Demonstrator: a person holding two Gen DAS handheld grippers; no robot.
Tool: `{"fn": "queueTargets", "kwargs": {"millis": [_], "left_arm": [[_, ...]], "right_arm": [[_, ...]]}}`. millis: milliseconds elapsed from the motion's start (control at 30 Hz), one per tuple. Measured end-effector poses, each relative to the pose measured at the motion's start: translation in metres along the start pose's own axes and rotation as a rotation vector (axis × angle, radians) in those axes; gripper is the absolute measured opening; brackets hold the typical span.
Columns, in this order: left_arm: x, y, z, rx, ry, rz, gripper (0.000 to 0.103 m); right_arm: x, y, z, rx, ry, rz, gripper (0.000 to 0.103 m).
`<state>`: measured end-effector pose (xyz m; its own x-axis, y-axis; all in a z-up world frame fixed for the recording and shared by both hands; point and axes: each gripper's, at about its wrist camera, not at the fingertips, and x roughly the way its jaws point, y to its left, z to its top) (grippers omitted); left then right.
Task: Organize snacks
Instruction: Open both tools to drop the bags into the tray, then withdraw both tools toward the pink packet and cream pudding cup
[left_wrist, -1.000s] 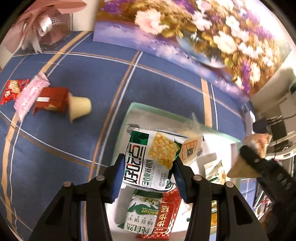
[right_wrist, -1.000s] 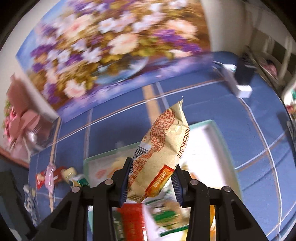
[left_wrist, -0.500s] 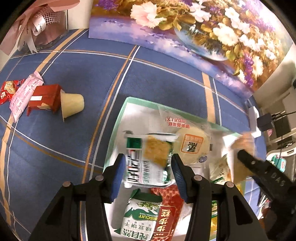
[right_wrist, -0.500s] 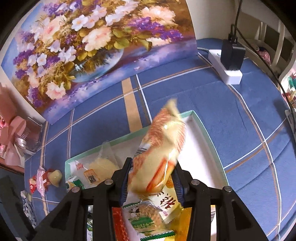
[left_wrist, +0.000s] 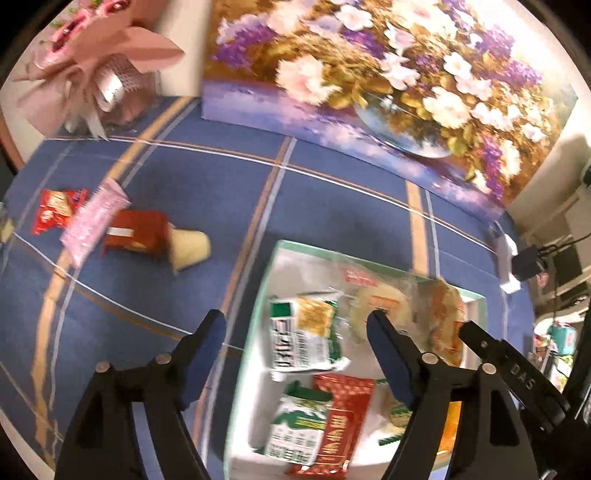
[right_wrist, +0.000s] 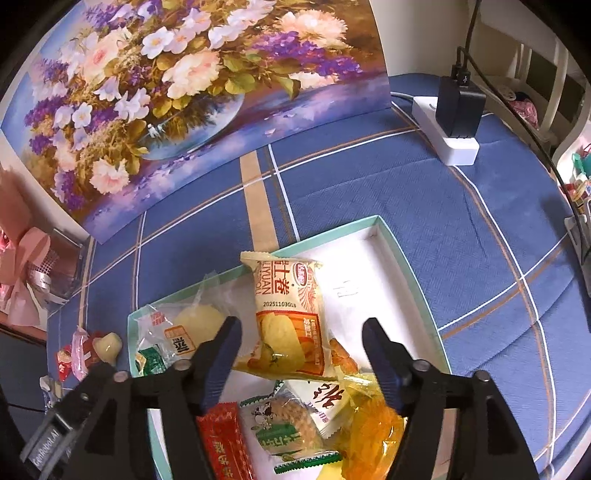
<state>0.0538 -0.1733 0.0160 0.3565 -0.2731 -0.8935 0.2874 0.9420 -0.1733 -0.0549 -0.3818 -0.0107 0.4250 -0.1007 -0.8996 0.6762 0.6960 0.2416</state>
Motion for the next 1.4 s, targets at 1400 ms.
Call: {"fn": "queueTargets", "kwargs": {"millis": [1400], "left_arm": [[-0.049, 0.062, -0.006, -0.051, -0.132, 0.226, 0.096]], "right_arm": [[-0.04, 0.058, -0.064, -0.21, -0.058, 0.069, 0.103]]}}
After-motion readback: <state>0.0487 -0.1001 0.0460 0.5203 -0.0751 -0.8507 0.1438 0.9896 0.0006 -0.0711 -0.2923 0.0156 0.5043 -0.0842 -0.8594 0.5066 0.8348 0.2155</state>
